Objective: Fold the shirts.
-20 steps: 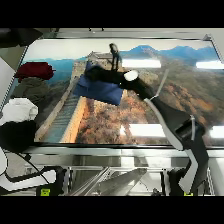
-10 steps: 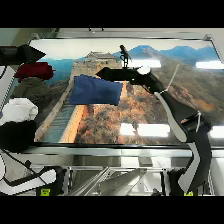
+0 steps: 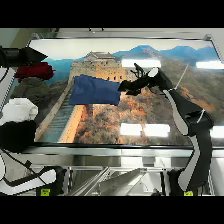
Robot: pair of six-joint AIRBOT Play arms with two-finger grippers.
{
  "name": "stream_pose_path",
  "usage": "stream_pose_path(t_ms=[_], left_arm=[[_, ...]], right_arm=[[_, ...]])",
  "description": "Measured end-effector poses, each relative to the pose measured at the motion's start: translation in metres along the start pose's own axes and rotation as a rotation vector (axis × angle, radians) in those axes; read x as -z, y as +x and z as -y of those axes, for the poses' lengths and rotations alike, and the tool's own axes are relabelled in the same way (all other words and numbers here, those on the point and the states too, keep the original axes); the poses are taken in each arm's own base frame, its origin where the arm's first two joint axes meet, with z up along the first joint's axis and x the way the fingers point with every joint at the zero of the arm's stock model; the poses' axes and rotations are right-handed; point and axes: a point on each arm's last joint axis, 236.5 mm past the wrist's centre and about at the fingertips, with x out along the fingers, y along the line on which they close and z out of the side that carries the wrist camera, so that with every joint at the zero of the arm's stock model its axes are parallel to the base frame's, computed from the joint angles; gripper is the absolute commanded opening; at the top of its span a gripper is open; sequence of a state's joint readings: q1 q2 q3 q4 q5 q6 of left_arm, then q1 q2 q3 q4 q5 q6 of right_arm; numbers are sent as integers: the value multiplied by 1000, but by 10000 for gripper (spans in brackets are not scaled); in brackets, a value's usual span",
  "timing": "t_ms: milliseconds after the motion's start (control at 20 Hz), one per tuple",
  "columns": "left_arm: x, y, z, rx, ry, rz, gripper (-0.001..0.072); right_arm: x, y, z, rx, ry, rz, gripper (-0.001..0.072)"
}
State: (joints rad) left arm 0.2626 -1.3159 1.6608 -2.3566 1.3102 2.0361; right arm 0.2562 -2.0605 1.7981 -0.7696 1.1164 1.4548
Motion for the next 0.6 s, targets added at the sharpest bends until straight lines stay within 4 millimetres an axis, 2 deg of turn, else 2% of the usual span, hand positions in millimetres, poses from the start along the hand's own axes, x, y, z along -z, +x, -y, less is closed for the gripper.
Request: stream_pose_path(t_ms=[150,200,250,300,350,400,450,500,600], left_arm=[[0,0,0,0,4,0,13],[0,0,0,0,4,0,13],[0,0,0,0,4,0,13],[0,0,0,0,5,-1,13],[0,0,0,1,5,0,13],[1,0,0,1,5,-2,13],[1,0,1,3,8,-6,13],[2,0,1,3,8,-7,13],[4,0,2,6,8,-15,13]], right_arm=[[8,31,-11,-53,10,-15,708],[9,39,-17,-71,13,-11,657],[7,45,-21,-80,9,4,301],[3,51,-24,-86,0,24,30],[0,54,-27,-102,-6,40,22],[-8,50,-40,-138,-11,68,21],[-21,40,-57,-179,-21,115,21],[-28,30,-66,-195,-32,138,20],[-48,-1,-73,-181,-41,208,20]])
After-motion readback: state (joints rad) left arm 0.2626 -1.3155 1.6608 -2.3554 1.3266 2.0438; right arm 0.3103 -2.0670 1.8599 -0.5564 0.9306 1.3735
